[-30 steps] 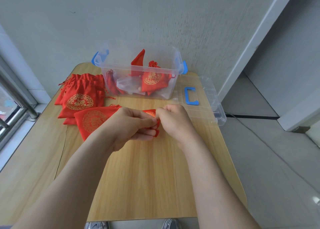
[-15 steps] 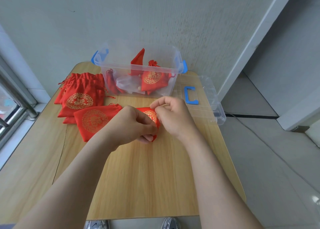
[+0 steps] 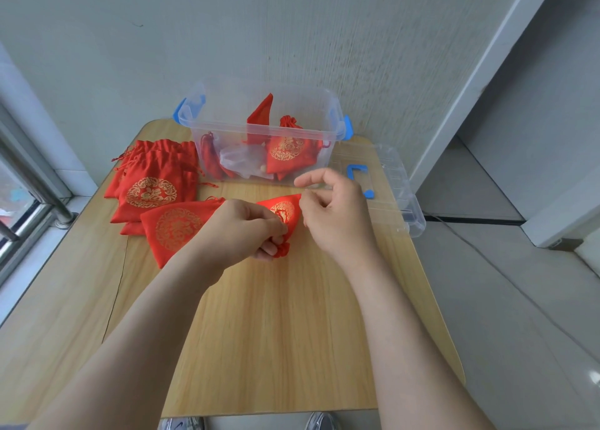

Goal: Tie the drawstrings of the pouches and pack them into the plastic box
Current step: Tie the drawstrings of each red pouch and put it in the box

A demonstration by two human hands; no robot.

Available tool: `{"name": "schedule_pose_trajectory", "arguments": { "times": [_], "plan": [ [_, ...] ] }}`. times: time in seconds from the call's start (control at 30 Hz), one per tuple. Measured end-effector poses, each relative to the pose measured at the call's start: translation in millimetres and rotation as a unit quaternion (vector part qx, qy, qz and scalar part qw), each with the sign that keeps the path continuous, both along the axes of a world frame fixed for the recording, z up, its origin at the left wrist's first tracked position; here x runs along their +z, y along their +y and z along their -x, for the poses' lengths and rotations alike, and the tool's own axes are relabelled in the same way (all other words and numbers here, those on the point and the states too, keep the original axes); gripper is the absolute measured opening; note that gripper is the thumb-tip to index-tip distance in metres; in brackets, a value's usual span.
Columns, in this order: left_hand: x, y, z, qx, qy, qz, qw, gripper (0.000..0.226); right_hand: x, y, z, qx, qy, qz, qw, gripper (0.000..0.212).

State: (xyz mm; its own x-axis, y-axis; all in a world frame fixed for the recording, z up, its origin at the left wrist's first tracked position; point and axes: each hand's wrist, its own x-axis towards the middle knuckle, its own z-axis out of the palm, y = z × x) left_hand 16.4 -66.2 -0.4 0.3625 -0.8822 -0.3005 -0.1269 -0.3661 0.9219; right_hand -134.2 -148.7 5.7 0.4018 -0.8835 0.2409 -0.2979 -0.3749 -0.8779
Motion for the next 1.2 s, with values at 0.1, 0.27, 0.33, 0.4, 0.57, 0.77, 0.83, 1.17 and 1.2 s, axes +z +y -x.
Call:
{"name": "schedule_pose_trajectory", "arguments": {
  "times": [0.1, 0.27, 0.33, 0.4, 0.57, 0.77, 0.83, 1.17, 1.2],
  "plan": [
    [-0.8, 0.0, -2.5, 0.006, 0.0, 0.009, 1.0, 0.014, -1.7, 0.6, 0.1, 0.005, 0.056, 0.03, 0.998, 0.024],
    [-3.0, 1.3, -4.3, 0.007, -0.01, 0.028, 1.0, 0.014, -3.4, 8.9, 0.9, 0.078, 0.147, 0.095, 0.981, 0.031],
    [-2.5, 1.6, -4.1, 0.006, -0.006, 0.031, 0.999, 0.015, -3.8, 10.0, 1.4, 0.094, 0.148, 0.105, 0.979, 0.024],
    [-1.7, 2.1, -4.1, 0.001, -0.002, 0.031, 1.0, 0.015, -4.1, 9.1, 1.8, 0.101, 0.155, 0.108, 0.977, 0.019],
    [-0.5, 3.1, -3.2, -0.011, 0.017, 0.029, 0.999, 0.016, -4.1, 5.5, 1.8, 0.106, 0.167, 0.125, 0.972, 0.019],
    [-2.1, 5.1, -3.0, -0.047, -0.016, 0.037, 0.998, 0.019, -3.1, 6.1, 4.8, 0.101, 0.196, 0.166, 0.961, 0.015],
    [-1.7, 4.8, -0.6, -0.041, -0.028, 0.041, 0.998, 0.017, -4.4, 5.3, 5.0, 0.098, 0.188, 0.182, 0.96, 0.016],
    [4.8, 3.6, 9.1, 0.05, -0.066, 0.066, 0.994, 0.026, -5.1, 10.1, 1.1, 0.062, 0.226, 0.18, 0.955, 0.014],
    [5.0, 3.9, 9.7, 0.06, -0.088, 0.075, 0.991, 0.025, -5.3, 11.0, 0.9, 0.056, 0.217, 0.157, 0.962, 0.015]
  ]
}}
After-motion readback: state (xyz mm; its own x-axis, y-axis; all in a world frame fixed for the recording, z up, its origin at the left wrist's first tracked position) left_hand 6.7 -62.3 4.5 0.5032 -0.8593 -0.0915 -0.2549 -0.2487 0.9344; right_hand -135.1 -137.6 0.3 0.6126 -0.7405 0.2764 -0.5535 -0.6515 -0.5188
